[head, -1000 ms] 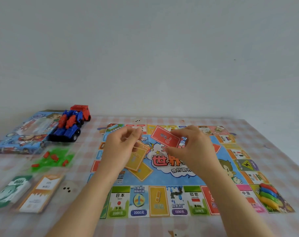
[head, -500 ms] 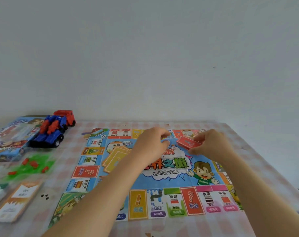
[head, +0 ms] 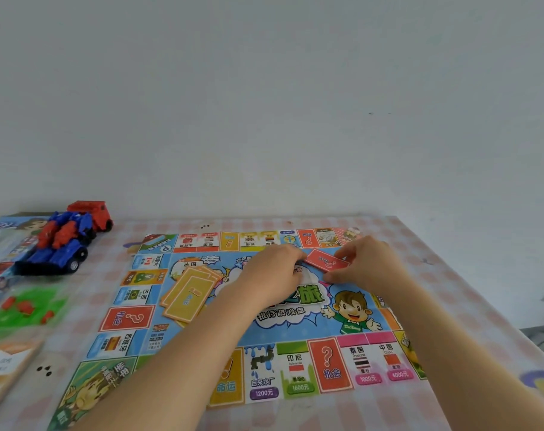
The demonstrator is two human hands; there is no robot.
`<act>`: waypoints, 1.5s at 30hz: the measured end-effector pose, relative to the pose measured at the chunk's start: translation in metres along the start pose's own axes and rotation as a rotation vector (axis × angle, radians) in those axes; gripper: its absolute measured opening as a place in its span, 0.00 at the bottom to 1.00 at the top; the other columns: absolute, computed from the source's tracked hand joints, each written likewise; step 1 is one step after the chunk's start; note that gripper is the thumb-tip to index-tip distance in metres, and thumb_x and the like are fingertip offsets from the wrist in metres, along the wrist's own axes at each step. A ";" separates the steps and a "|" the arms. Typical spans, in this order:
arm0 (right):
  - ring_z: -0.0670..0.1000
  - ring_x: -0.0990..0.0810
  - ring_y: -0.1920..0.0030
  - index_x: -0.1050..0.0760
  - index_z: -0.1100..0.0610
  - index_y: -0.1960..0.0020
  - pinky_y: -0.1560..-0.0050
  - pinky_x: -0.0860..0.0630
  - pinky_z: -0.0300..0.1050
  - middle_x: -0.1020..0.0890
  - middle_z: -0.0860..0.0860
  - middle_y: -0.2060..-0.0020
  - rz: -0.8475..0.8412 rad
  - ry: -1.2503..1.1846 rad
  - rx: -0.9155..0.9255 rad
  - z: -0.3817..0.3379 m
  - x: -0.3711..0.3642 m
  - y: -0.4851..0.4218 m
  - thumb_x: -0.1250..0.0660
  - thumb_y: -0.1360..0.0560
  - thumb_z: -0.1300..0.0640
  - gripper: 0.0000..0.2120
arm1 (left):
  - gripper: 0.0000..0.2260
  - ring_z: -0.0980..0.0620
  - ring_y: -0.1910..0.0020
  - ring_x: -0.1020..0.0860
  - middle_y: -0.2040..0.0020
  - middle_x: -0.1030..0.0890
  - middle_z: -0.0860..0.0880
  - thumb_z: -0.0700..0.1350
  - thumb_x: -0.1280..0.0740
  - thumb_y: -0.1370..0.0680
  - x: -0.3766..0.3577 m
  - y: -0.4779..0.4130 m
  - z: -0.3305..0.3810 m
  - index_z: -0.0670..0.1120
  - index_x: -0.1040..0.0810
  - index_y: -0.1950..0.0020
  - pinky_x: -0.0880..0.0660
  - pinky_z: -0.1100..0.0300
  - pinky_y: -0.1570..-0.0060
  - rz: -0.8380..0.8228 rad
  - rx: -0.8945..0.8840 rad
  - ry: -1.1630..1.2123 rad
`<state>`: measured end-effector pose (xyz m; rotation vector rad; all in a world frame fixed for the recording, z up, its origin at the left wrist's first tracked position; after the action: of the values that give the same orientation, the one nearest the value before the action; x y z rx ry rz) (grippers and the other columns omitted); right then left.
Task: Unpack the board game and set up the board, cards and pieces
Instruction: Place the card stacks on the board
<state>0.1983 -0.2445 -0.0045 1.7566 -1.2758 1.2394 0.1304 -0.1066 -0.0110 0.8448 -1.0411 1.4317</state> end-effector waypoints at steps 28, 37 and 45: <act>0.43 0.24 0.61 0.18 0.49 0.49 0.59 0.28 0.38 0.17 0.44 0.55 0.123 -0.242 0.321 -0.133 -0.006 0.036 0.32 0.26 0.53 0.08 | 0.17 0.51 0.44 0.24 0.41 0.22 0.50 0.53 0.34 0.24 0.095 0.096 -0.109 0.49 0.25 0.37 0.28 0.57 0.45 0.109 0.477 0.005; 0.45 0.22 0.54 0.17 0.51 0.51 0.55 0.28 0.36 0.17 0.46 0.51 0.212 -0.331 0.349 -0.163 -0.046 0.054 0.34 0.25 0.58 0.08 | 0.30 0.53 0.54 0.24 0.50 0.23 0.52 0.68 0.29 0.36 0.067 0.118 -0.118 0.48 0.26 0.45 0.28 0.59 0.59 -0.030 0.571 -0.060; 0.48 0.23 0.45 0.22 0.51 0.39 0.48 0.30 0.38 0.20 0.48 0.43 0.119 -0.219 0.357 -0.171 -0.063 0.057 0.39 0.23 0.61 0.15 | 0.24 0.57 0.56 0.25 0.52 0.24 0.55 0.60 0.25 0.35 0.061 0.116 -0.126 0.52 0.30 0.47 0.26 0.60 0.58 0.044 0.541 0.106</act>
<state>0.0836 -0.0920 -0.0037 2.1442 -1.3621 1.4445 0.0150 0.0338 -0.0153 1.1172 -0.5962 1.8099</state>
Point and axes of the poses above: each hand's wrist, its own y-axis away from the middle knuckle, its own x-axis out of the back of the hand, z = x × y, the point moved 7 cm from there along -y, towards the middle knuckle
